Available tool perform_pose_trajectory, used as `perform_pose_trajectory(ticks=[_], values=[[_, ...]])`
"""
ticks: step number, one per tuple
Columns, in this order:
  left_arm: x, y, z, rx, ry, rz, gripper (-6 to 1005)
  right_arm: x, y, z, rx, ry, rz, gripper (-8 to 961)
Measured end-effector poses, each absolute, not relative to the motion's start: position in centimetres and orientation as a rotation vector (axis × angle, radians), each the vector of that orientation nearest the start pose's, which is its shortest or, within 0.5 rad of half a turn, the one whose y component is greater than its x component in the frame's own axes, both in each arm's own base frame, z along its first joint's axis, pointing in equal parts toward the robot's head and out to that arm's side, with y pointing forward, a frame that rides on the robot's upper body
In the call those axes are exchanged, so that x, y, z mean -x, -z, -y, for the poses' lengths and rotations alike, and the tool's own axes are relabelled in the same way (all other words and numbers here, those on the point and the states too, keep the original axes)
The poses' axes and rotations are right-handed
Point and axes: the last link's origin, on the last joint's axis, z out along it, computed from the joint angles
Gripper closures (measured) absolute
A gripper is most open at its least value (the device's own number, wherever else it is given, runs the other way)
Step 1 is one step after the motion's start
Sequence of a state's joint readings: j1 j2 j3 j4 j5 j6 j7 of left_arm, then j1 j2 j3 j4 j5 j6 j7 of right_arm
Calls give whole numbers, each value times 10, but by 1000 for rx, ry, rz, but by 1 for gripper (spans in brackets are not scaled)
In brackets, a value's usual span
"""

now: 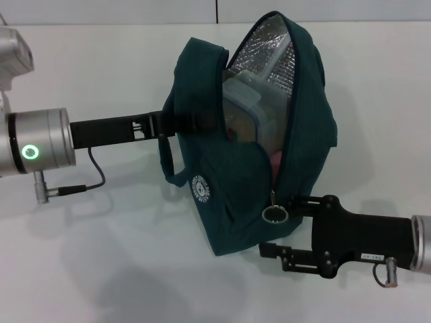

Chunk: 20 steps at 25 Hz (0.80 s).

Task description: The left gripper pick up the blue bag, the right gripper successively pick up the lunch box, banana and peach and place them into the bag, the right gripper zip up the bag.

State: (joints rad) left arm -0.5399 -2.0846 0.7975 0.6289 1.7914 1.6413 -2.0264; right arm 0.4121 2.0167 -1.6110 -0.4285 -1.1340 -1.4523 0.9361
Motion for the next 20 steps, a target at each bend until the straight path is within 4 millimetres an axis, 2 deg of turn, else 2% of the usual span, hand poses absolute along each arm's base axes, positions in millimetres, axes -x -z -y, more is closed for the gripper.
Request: perform_pose_trajectory(ticks=[4,14,20], values=[[226,5,-327,2615,1071,1498,956,-251,69,-268,2835,-945,-317,272],[225,5,-328,2618,1070,1494,956,-252,66,-271,2809,-953,-324,669],[226,5,-328,2617,1070,1495,955,-253,66,-272,2803,-942,-318,779]])
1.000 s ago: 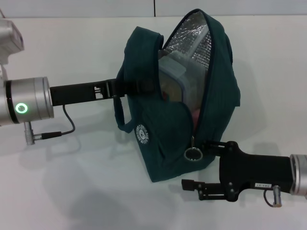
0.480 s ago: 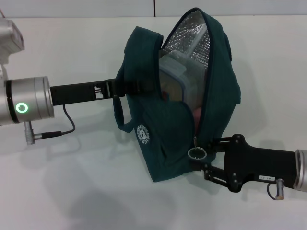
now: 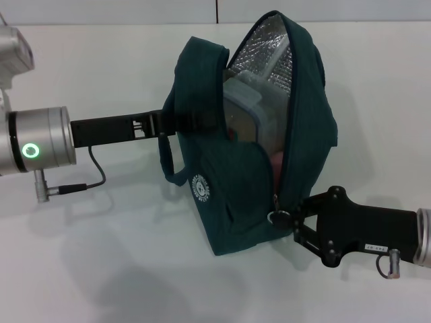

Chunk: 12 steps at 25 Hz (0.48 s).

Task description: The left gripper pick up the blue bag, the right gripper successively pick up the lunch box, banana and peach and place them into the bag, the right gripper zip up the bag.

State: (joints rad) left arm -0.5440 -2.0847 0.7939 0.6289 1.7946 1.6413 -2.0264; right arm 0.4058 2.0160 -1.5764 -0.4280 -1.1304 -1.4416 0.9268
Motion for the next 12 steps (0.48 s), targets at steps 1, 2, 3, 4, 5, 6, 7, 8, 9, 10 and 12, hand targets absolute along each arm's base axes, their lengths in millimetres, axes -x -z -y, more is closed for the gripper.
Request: perform_pose_trajectory(ticks=[1,2,3,4,5,6,7,8,9,10,12], values=[[225,5,-328,2618,1070,1494,955,-254,66,-272,2802,-941,-319,792],[225,5,-328,2619,1069,1494,955,-254,66,-272,2802,-940,-320,806],[225,5,-328,2620,1069,1494,955,-254,66,-272,2802,-940,-321,819],[225,5,-328,2620,1068,1493,955,-254,65,-271,2802,-939,-323,832],[225,5,-328,2620,1068,1493,955,-254,65,-271,2802,-939,-326,846],[225,5,-328,2620,1068,1493,955,-255,65,-271,2802,-938,-328,859],[225,5,-328,2619,1068,1493,955,-255,65,-271,2802,-936,-330,873],[226,5,-328,2618,1069,1493,955,-256,65,-270,2802,-935,-333,886],[226,4,-328,2617,1069,1494,955,-257,65,-269,2801,-933,-339,899],[226,4,-328,2617,1069,1494,955,-259,65,-268,2799,-930,-346,913],[226,4,-328,2616,1069,1494,955,-263,63,-266,2791,-927,-358,929]])
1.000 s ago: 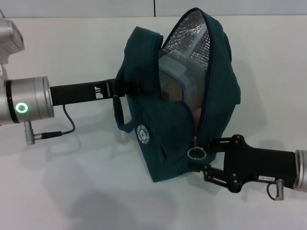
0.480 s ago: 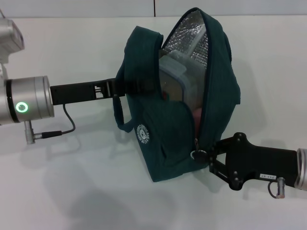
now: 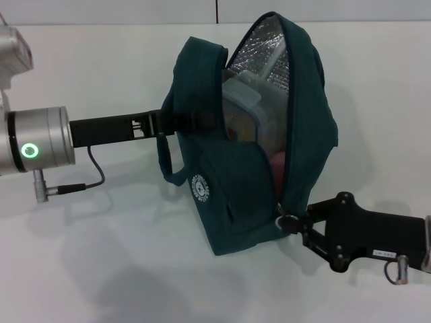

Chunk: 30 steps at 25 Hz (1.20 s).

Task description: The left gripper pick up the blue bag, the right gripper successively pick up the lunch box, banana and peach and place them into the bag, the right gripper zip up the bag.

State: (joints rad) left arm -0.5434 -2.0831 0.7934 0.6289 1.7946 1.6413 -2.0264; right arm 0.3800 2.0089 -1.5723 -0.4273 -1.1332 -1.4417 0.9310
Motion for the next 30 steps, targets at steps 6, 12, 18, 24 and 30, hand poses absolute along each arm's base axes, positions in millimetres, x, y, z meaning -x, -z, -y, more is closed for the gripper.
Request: perform_pose_trajectory(ticks=[6,12,18,24,30], values=[[227,4,-327,2614,1068,1497,954,-269,54,-263,2746,-951,-378,935],[226,5,-328,2619,1066,1493,954,-270,53,-262,2742,-961,-379,934],[225,5,-328,2624,1065,1490,954,-267,55,-263,2747,-968,-374,933],[224,5,-328,2625,1065,1489,953,-267,56,-264,2744,-964,-380,925],[224,5,-329,2626,1065,1488,953,-265,56,-266,2740,-964,-378,883]])
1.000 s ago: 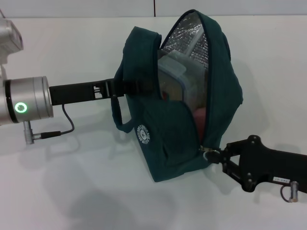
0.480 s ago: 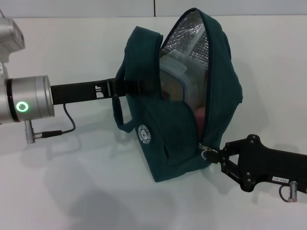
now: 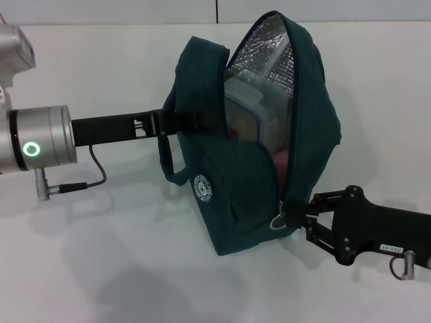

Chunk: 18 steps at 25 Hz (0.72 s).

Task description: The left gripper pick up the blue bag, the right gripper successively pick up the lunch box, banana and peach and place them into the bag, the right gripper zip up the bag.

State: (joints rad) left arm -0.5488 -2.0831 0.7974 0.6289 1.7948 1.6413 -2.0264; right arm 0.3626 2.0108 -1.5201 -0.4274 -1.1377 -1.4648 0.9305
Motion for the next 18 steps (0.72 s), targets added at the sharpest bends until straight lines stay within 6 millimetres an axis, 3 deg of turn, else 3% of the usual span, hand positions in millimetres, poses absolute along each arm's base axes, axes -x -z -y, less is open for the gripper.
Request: perform_pose_trajectory(ticks=[2,18], values=[[224,5,-329,2624,1067,1488,953,-266,56,-266,2739,-958,-381,811],[224,5,-329,2622,1070,1484,952,-264,62,-270,2781,-912,-352,806]])
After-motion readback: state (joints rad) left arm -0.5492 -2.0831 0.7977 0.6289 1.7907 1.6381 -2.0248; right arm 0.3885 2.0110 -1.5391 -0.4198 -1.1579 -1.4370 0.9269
